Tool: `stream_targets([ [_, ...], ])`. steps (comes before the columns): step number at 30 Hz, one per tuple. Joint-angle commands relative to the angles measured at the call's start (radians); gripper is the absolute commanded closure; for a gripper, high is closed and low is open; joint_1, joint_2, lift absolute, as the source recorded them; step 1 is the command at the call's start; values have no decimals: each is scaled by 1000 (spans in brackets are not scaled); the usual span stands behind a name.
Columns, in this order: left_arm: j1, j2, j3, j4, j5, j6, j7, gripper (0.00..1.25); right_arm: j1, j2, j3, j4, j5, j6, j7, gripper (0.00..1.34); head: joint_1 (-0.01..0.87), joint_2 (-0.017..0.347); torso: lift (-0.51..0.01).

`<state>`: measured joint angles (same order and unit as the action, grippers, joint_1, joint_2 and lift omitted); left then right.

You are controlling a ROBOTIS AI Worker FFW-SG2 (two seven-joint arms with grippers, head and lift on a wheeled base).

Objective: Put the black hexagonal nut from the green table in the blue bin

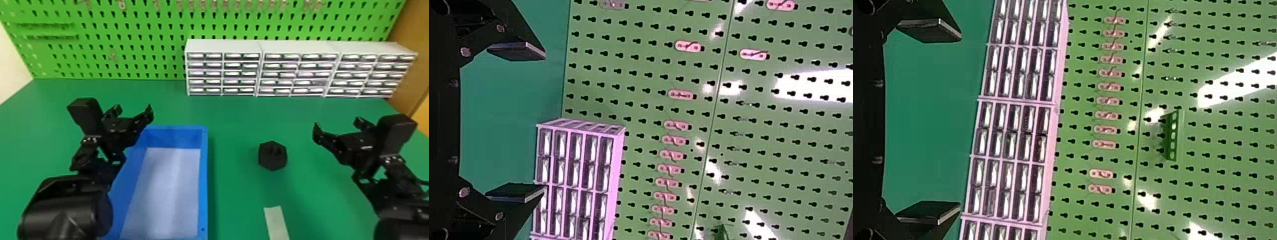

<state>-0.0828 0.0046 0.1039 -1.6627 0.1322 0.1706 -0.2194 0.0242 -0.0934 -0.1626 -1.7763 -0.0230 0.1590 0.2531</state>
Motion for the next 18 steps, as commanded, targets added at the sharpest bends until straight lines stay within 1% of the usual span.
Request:
stream_targets([
  [1,-2,0,-3,0,0,0,0,320,-1,0,-2,0,0,1,0,113,686,51,-97],
  [18,-3,0,0,0,-5,1,0,320,-15,-2,-3,0,-5,34,0,111,686,51,-97],
])
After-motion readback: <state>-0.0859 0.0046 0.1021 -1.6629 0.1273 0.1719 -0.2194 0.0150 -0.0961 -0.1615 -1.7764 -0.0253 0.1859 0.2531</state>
